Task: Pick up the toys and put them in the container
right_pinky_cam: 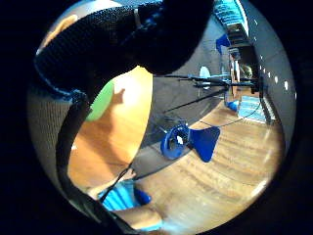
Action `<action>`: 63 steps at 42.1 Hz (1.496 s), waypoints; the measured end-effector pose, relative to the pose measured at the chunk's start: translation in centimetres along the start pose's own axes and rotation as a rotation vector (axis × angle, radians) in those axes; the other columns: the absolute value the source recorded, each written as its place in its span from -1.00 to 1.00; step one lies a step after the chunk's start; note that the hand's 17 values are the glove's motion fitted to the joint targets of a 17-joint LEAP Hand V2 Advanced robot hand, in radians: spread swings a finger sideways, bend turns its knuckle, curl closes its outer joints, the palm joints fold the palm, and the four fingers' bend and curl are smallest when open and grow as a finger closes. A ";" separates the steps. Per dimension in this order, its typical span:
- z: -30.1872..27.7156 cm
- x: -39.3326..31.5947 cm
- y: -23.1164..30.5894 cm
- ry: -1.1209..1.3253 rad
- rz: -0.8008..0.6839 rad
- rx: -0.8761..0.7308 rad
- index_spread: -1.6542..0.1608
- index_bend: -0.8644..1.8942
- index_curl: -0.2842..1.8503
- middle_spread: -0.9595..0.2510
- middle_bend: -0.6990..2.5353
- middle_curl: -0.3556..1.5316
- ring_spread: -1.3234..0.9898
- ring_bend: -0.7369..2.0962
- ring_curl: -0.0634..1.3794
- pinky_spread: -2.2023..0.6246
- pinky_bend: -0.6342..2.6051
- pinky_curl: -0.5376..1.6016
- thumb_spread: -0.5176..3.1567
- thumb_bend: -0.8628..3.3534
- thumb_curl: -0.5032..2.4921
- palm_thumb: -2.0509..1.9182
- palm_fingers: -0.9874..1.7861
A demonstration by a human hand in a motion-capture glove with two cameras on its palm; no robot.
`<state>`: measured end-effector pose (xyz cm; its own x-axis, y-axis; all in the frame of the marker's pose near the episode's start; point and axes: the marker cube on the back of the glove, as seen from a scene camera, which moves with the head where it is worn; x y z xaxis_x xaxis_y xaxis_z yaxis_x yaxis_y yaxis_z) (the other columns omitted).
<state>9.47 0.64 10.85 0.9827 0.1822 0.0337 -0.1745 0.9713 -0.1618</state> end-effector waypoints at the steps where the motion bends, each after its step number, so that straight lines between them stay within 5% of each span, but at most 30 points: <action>1: 0.7 0.2 -0.1 0.005 0.002 -0.006 0.49 -0.30 -0.58 0.56 -0.49 -0.42 0.16 -0.34 -0.64 0.63 0.07 -0.16 -0.12 -0.60 -0.49 0.07 -0.44; 14: 9.2 0.6 -0.9 -0.005 -0.036 -0.186 0.50 -0.34 -0.60 0.58 -0.50 -0.42 0.17 -0.35 -0.61 0.64 0.12 -0.15 -0.14 -0.60 -0.48 0.07 -0.50; 23: 12.6 0.3 -1.3 -0.062 -0.124 -0.146 0.51 -0.38 -0.64 0.61 -0.51 -0.44 0.18 -0.37 -0.62 0.63 0.27 -0.10 -0.14 -0.59 -0.47 0.11 -0.55; 33: 13.0 0.3 -2.0 -0.093 -0.116 -0.056 0.49 -0.39 -0.71 0.69 -0.42 -0.41 0.17 0.02 -0.42 0.51 0.35 -0.08 -0.08 -0.53 -0.43 0.24 -0.27; 37: 12.6 -0.3 -1.9 -0.076 -0.086 0.030 0.46 -0.23 -0.68 0.60 -0.38 -0.38 0.06 0.14 -0.37 0.45 0.26 -0.15 -0.02 -0.48 -0.39 0.31 0.01; 50: 8.0 -2.4 -1.6 -0.006 0.041 0.063 0.45 -0.21 -0.59 0.36 -0.33 -0.29 -0.12 0.21 -0.25 0.34 0.17 -0.17 -0.08 -0.45 -0.30 0.41 0.15; 63: -7.4 -6.7 0.7 0.023 0.014 0.215 0.44 -0.22 -0.54 0.27 -0.34 -0.24 -0.18 0.19 -0.22 0.31 0.14 -0.17 -0.16 -0.46 -0.23 0.43 0.19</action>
<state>3.19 -1.00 3.21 0.9809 0.1943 0.0102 -0.1946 0.9795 0.0525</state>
